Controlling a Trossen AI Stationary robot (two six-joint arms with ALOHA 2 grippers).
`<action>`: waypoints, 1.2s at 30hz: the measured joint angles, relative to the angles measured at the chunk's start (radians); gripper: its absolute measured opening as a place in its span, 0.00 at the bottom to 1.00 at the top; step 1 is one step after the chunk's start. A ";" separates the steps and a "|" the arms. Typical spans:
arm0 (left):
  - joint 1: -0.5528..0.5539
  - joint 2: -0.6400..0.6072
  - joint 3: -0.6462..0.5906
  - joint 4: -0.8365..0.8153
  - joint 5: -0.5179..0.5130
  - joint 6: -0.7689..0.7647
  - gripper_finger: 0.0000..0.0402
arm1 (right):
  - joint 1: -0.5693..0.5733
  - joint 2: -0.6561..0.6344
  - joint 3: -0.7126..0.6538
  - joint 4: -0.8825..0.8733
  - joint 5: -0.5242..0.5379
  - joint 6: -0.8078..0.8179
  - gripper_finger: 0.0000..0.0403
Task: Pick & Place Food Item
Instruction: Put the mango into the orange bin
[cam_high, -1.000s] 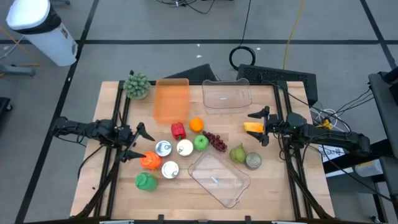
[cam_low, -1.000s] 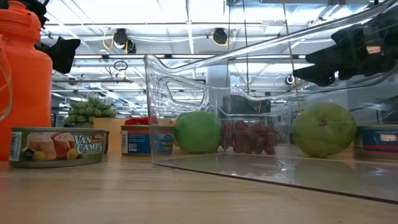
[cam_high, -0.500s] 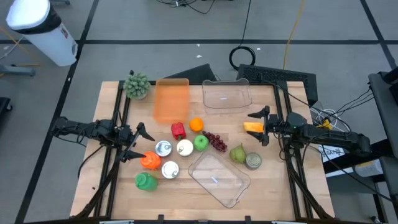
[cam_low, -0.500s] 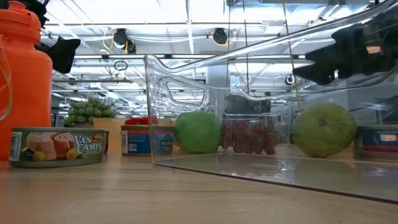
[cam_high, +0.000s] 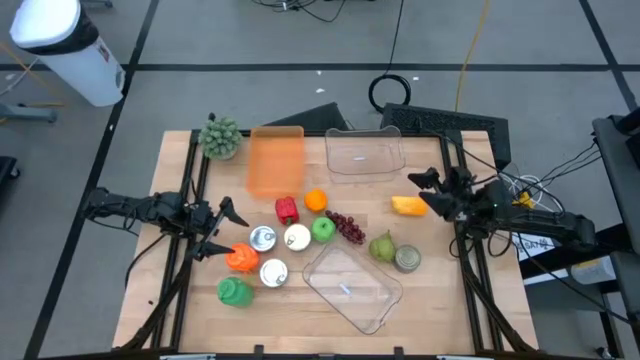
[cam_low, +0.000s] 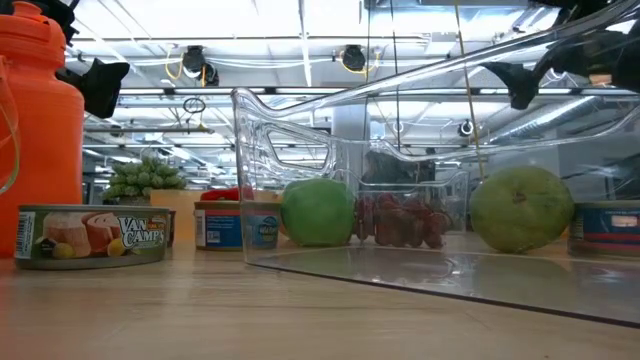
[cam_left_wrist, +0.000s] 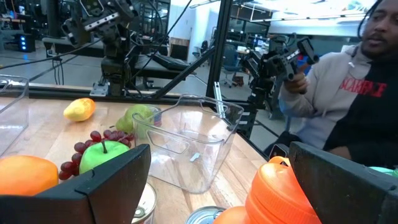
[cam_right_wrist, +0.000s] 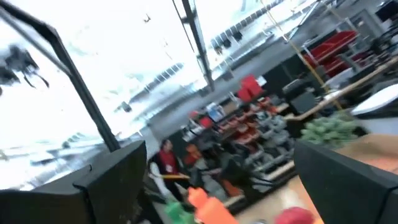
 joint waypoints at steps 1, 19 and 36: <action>0.000 0.000 0.000 0.000 0.000 0.000 0.99 | 0.000 0.001 0.000 0.003 0.000 0.008 0.97; 0.001 0.000 0.000 0.000 0.000 0.000 0.99 | -0.001 0.025 0.000 -0.085 0.220 -0.033 0.97; 0.001 0.000 0.000 0.000 0.000 0.000 0.99 | -0.001 0.163 0.014 -0.280 0.171 -0.053 0.97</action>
